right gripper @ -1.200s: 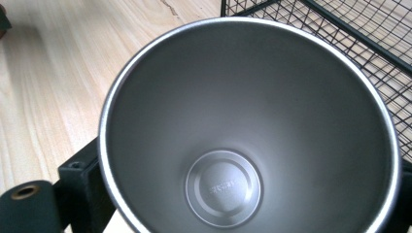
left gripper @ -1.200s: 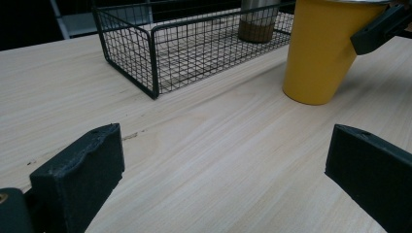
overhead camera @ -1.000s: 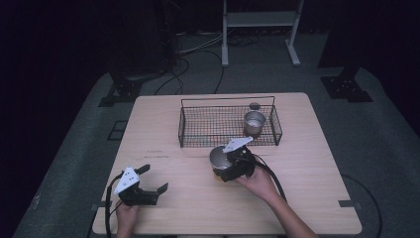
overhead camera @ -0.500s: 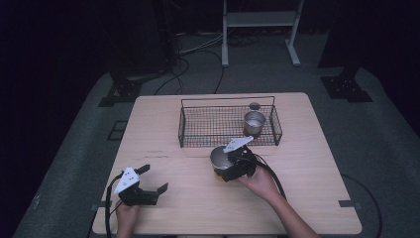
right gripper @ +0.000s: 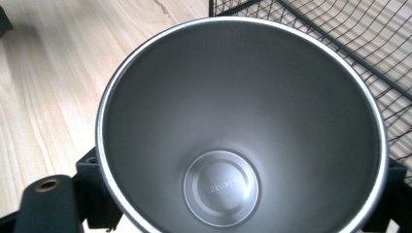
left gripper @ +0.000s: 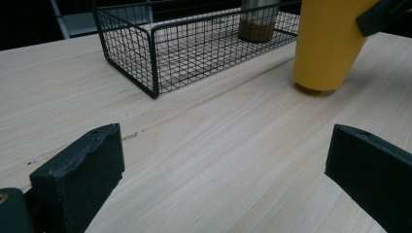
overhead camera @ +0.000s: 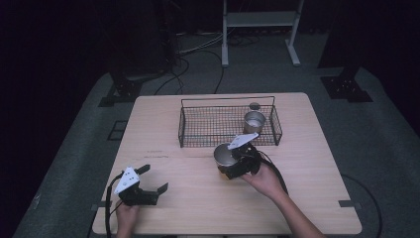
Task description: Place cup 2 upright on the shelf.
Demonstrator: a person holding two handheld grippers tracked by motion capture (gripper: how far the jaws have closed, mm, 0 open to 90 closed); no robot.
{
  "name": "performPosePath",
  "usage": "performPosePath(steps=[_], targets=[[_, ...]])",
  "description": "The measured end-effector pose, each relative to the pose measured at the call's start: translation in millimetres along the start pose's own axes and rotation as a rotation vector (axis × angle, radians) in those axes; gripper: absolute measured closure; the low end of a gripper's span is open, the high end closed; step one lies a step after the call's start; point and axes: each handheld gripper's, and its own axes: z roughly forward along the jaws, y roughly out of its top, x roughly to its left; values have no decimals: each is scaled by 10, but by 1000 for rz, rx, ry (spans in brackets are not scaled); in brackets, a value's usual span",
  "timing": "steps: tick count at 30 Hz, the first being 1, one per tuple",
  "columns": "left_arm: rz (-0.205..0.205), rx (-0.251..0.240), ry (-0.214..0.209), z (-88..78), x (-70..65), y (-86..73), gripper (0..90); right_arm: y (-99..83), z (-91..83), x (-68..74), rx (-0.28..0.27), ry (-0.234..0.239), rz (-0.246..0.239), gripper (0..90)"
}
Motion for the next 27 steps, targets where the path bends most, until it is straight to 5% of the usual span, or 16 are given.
performPosePath(steps=[27], targets=[[2, -1, 0, 3, 1, -2, 0, 302, -243, -135, -20, 41, -15, 143]])
